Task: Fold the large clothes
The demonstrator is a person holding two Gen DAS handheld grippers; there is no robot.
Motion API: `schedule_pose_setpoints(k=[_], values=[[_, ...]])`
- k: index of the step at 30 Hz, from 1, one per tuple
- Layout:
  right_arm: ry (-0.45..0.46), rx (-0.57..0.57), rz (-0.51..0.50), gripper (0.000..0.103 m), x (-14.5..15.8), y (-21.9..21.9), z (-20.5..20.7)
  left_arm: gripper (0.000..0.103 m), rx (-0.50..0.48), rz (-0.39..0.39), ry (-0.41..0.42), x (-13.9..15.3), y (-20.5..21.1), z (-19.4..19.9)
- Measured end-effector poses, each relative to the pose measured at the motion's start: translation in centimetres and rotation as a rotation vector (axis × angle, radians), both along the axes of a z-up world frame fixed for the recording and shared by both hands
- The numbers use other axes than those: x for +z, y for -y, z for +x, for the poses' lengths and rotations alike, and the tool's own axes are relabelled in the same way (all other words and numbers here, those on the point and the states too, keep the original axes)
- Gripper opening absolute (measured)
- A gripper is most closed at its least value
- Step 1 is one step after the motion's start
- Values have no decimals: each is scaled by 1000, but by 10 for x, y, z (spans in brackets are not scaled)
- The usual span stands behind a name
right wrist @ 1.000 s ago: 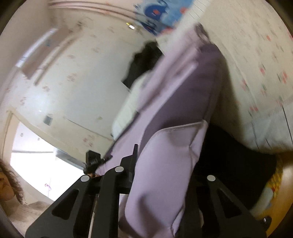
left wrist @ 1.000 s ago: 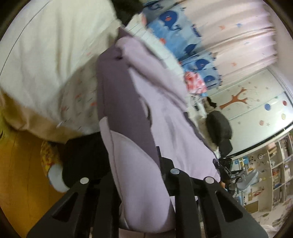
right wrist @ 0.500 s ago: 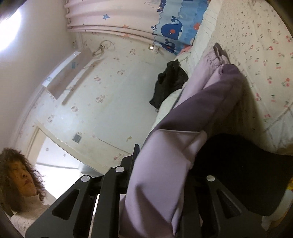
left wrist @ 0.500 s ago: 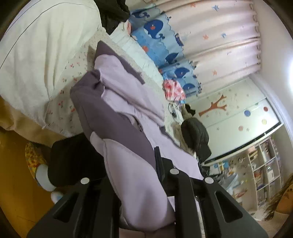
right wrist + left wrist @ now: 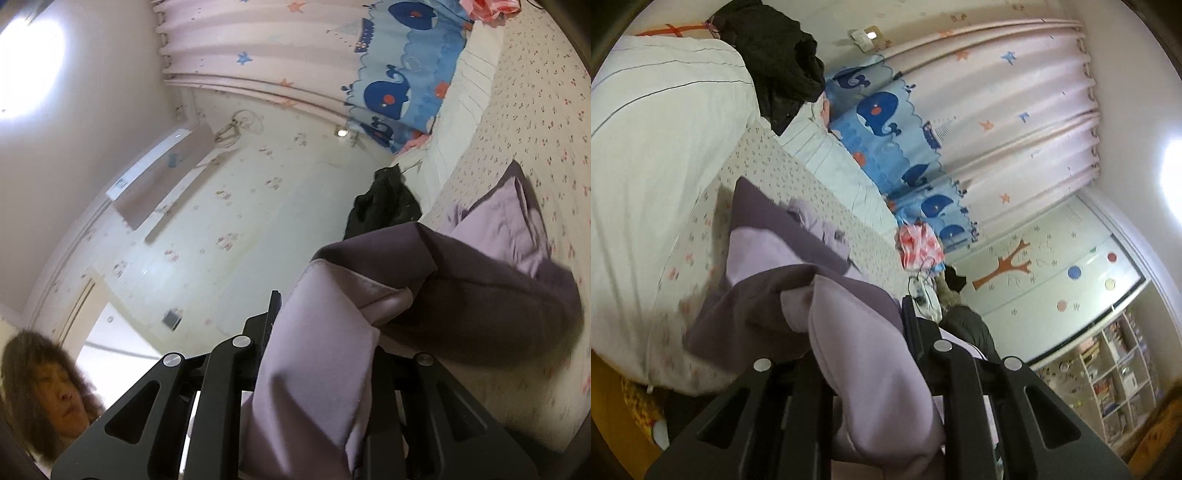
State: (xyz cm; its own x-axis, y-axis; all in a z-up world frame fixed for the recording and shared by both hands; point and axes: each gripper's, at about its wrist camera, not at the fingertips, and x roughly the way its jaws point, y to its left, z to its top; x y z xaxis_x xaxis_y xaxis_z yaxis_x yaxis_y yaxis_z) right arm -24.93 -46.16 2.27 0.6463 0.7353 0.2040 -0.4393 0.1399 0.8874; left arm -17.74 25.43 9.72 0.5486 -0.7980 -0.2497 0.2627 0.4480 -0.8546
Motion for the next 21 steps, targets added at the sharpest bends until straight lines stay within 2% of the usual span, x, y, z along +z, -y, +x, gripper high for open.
schedule_pose_setpoints(k=[4, 8, 11, 14, 15, 17, 20, 21], values=[[-69, -31, -23, 17, 1, 1, 61, 16, 29, -14, -28, -8, 5, 49], [-188, -68, -60, 17, -14, -1, 127, 16, 91, -19, -118, -34, 13, 110], [-304, -100, -97, 19, -42, -3, 168, 16, 141, -5, -200, -64, 21, 149], [-464, -126, -126, 20, -87, -6, 207, 17, 191, 28, -307, -106, 32, 186], [-511, -124, -120, 20, -105, -8, 218, 17, 204, 43, -328, -120, 35, 191], [-541, -122, -73, 21, -125, -8, 228, 18, 218, 46, -368, -144, 41, 202], [-529, -106, -50, 33, -125, -8, 234, 18, 225, 55, -386, -149, 43, 206], [-516, -98, -35, 48, -119, -8, 234, 18, 218, 56, -392, -146, 43, 207]])
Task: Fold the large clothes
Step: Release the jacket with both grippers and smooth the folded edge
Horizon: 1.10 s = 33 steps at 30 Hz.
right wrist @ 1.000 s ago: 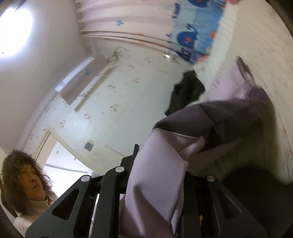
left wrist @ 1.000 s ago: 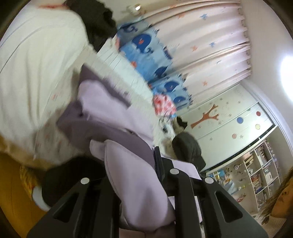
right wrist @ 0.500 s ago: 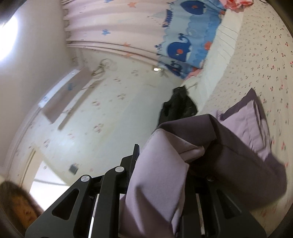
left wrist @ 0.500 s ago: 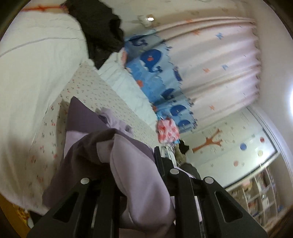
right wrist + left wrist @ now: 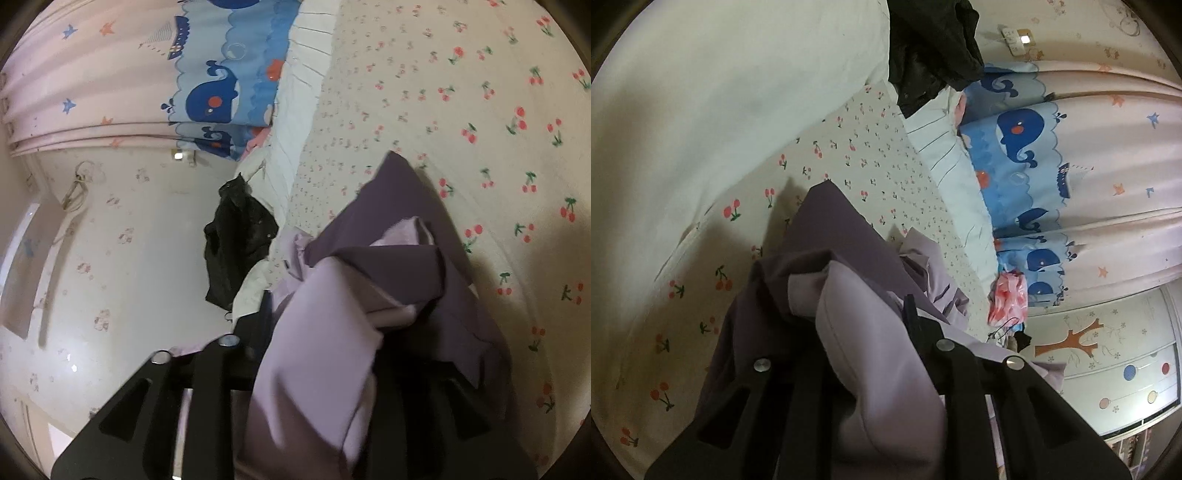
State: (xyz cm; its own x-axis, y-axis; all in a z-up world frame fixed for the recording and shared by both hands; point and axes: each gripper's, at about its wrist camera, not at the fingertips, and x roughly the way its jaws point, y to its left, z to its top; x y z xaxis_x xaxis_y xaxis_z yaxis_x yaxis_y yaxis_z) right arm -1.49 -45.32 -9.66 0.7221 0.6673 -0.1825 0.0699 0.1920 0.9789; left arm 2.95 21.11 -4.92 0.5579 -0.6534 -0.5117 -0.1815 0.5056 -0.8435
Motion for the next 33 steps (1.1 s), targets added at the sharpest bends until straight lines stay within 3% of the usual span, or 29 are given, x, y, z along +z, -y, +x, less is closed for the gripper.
schedule_pose_setpoints(k=[1, 3, 4, 7, 11, 15, 19, 22, 24, 26, 28, 29, 31, 33], values=[[9, -1, 17, 66, 4, 1, -1, 21, -6, -3, -2, 3, 0, 1], [42, -23, 57, 86, 18, 7, -8, 33, -21, -66, -6, 15, -4, 0], [59, -36, 56, 95, 25, 10, -10, 45, -21, -99, 0, 19, -6, 1], [105, -62, -8, 96, 52, 11, -23, 60, -7, -187, 13, 38, -11, 4], [150, -4, -138, 96, 84, -3, -32, 80, 54, -258, -42, 49, -8, 14], [198, 284, -367, 96, 107, -70, -29, 86, 169, -310, -138, 49, -8, 19], [160, 486, -598, 96, 109, -141, -4, 91, 173, -262, -115, 70, 4, 25], [135, 429, -720, 96, 114, -163, 39, 93, 128, -240, -35, 96, 14, 19], [71, 340, -714, 96, 109, -160, 75, 94, 106, -222, 15, 111, 16, 11], [-22, 260, -658, 96, 97, -152, 97, 95, 86, -141, 96, 129, 22, 3], [-39, 176, -606, 96, 96, -142, 103, 95, 33, 28, 192, 146, 42, -5], [-3, 116, -646, 96, 103, -139, 95, 95, -21, 161, 250, 152, 61, -11], [39, 91, -778, 96, 109, -143, 88, 95, -123, 317, 320, 151, 97, -16], [22, 96, -968, 96, 103, -151, 86, 95, -226, 505, 379, 140, 144, -14]])
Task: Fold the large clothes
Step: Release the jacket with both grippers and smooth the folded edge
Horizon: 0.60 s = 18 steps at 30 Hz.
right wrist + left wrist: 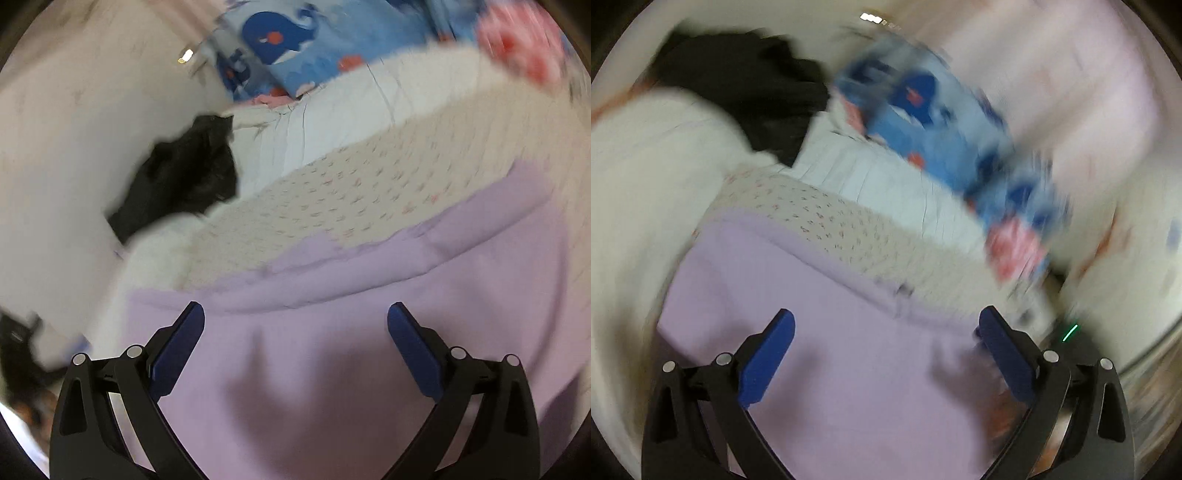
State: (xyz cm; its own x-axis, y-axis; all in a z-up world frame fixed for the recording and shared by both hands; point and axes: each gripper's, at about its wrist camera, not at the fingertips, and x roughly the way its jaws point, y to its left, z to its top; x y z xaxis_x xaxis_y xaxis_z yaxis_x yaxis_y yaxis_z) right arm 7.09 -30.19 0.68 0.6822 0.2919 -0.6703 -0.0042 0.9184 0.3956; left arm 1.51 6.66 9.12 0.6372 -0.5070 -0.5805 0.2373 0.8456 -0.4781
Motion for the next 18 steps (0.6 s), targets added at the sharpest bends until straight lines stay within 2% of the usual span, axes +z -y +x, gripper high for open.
schedule_pose_setpoints(k=[1, 3, 4, 6, 7, 8, 10, 14, 16, 18], values=[[-23, 1, -53, 96, -6, -2, 5, 95, -28, 117, 46, -8, 27, 4], [-38, -5, -118, 96, -15, -6, 18, 95, -41, 256, 88, -24, 56, 18], [-37, -14, -150, 96, -18, -8, 22, 95, -33, 306, 91, -33, 64, 27], [-49, -13, -195, 96, -32, -14, 38, 95, -5, 380, 34, -64, 73, 58], [-57, -8, -195, 96, -39, -16, 47, 95, 11, 394, -10, -80, 71, 72], [-69, -4, -184, 96, -46, -18, 54, 95, 34, 373, -72, -99, 64, 91], [-83, 2, -181, 96, -57, -20, 77, 95, 66, 315, -117, -115, 50, 109], [-129, 32, -186, 96, -78, -25, 109, 95, 107, 273, -143, -133, 38, 125], [-149, 37, -191, 96, -85, -25, 109, 95, 100, 297, -158, -136, 43, 127], [-179, 68, -216, 96, -79, -23, 107, 95, 82, 331, -186, -132, 50, 128]])
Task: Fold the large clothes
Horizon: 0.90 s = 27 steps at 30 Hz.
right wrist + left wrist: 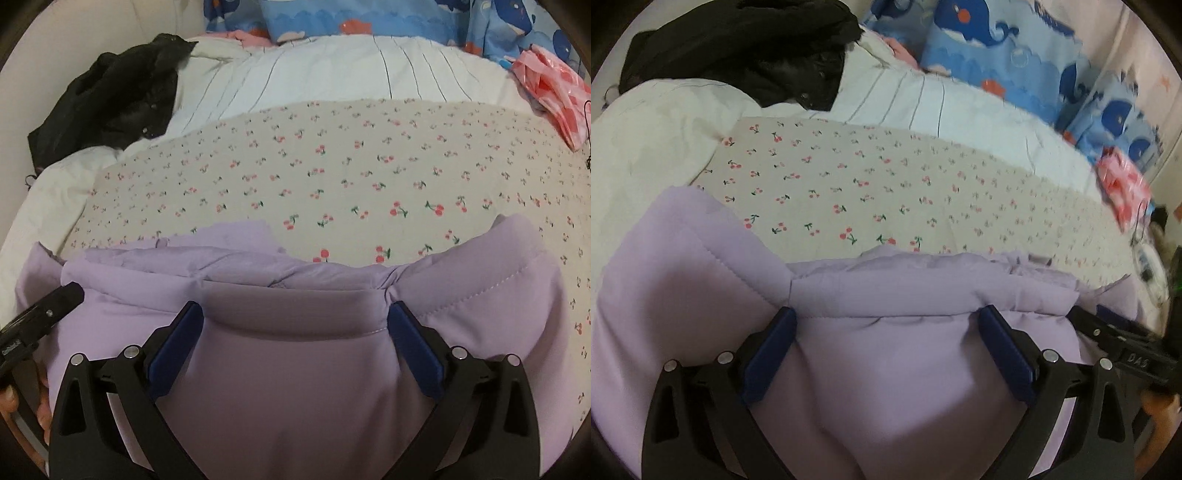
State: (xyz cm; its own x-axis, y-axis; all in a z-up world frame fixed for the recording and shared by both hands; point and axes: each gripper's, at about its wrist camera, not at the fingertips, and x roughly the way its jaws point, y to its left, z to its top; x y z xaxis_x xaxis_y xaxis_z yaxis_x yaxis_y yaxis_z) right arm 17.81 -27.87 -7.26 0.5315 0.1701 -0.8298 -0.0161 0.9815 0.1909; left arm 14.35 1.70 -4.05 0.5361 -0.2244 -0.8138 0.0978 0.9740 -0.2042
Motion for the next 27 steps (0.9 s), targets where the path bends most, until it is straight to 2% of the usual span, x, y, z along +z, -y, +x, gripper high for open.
schedule_pose_setpoints(k=[1, 3, 5, 7, 9, 11, 13, 15, 17, 19, 21, 22, 24, 26, 27], values=[[24, 12, -29, 96, 10, 2, -4, 95, -2, -4, -5, 7, -1, -3], [134, -17, -69, 96, 33, 13, -17, 95, 8, -63, 51, 31, -10, -14], [144, -59, -83, 96, 30, 29, -19, 95, 29, -33, 127, 46, -19, -19], [64, -75, -21, 96, 2, 42, -14, 95, 62, 1, 113, 34, -27, -12], [75, -76, -3, 96, -7, 41, -12, 96, 84, -100, -7, 0, -40, 4], [77, -77, 3, 96, -12, 40, -4, 97, 91, -96, 12, -8, -39, 9], [61, -96, 72, 96, -23, 52, 6, 97, 87, -89, 21, -15, -35, 14], [55, -108, 112, 96, -31, 59, 12, 97, 86, -118, 25, -24, -37, 20], [53, -109, 113, 96, -32, 60, 13, 97, 86, -133, 30, -27, -39, 20], [43, -103, 107, 96, -28, 60, 11, 97, 81, -102, 34, -27, -36, 18], [19, -89, 94, 95, -12, 63, 6, 97, 70, -78, 6, -19, -34, 17], [46, -92, 87, 95, 2, 66, -4, 97, 71, -82, -3, -11, -37, 13], [135, -76, 75, 95, 31, 70, -35, 97, 59, -127, 37, 13, -46, -7], [190, -61, 5, 96, 36, 69, -60, 97, 21, -106, 102, 28, -51, -30], [186, -62, -46, 96, 22, 70, -68, 97, 15, -87, 112, 26, -52, -37]])
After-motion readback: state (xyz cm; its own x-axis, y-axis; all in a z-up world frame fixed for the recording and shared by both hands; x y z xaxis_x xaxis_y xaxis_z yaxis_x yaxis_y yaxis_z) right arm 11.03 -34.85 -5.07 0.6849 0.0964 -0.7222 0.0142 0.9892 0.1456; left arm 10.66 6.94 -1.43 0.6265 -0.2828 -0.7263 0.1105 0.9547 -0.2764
